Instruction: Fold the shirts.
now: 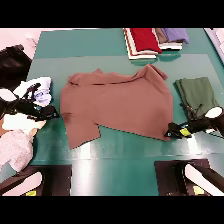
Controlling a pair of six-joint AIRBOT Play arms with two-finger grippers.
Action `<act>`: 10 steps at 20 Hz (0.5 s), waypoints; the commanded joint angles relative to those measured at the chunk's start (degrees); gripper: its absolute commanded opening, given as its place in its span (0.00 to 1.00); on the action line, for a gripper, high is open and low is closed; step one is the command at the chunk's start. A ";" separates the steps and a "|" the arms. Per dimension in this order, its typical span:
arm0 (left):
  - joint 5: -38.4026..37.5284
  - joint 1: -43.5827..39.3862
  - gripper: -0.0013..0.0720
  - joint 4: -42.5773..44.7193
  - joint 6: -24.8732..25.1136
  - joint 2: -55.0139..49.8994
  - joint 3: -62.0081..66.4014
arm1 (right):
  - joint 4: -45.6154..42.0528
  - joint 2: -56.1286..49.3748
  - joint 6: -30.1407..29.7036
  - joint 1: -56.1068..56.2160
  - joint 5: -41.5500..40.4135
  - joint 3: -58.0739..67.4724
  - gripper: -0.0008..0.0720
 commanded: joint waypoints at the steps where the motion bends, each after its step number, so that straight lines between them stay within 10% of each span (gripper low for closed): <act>1: -0.04 -0.02 0.76 -1.14 0.11 0.02 -0.09 | -3.96 0.20 0.39 5.49 1.92 2.08 0.03; 10: 9.55 -0.02 0.76 -11.32 3.32 -10.82 -0.07 | -4.37 0.26 2.29 11.89 3.23 11.21 0.03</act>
